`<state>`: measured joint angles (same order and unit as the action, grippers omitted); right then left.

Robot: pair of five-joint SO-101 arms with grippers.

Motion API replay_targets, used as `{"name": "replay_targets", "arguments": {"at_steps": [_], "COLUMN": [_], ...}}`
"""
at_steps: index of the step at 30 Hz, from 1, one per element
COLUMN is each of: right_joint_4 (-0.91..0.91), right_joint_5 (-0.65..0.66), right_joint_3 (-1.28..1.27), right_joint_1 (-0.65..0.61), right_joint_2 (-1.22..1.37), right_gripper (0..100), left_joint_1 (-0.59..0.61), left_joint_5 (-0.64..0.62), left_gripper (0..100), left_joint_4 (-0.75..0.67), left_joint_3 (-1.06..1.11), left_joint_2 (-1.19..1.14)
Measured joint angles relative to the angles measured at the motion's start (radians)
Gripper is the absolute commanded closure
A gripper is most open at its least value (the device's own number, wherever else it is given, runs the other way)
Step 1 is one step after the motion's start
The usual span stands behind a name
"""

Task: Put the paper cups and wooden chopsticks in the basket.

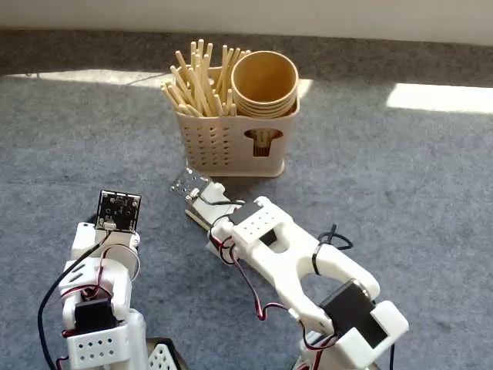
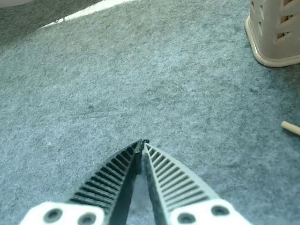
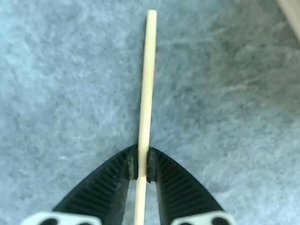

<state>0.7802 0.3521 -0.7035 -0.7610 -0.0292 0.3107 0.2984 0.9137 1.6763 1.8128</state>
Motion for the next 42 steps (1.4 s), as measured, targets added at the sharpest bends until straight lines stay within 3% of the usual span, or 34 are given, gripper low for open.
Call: {"name": "replay_targets", "arguments": {"at_steps": [11,19,27,35,42], "right_joint_4": [0.120,0.120,0.117,-0.198,-0.580], "right_joint_5": [-0.005,-0.245,-0.273,-0.273,-0.273], "right_joint_3": [0.002,-0.015,-0.015,-0.025,-0.025], "right_joint_1": [0.000,0.000,0.000,-0.002,-0.002], "right_joint_2": [-0.181,-0.359,-0.620,-0.861,-0.872], "right_gripper": [99.2,99.2,99.2,99.2,99.2], "left_joint_1": [0.000,0.000,0.000,0.000,0.000], "left_joint_5": [0.000,0.000,0.000,0.000,0.000], "left_gripper": [100,100,100,100,100], "left_joint_4": [0.000,0.000,0.000,0.000,0.000], "left_joint_3": [0.000,0.000,0.000,0.000,0.000], "left_joint_2": [0.000,0.000,0.000,0.000,0.000]}}
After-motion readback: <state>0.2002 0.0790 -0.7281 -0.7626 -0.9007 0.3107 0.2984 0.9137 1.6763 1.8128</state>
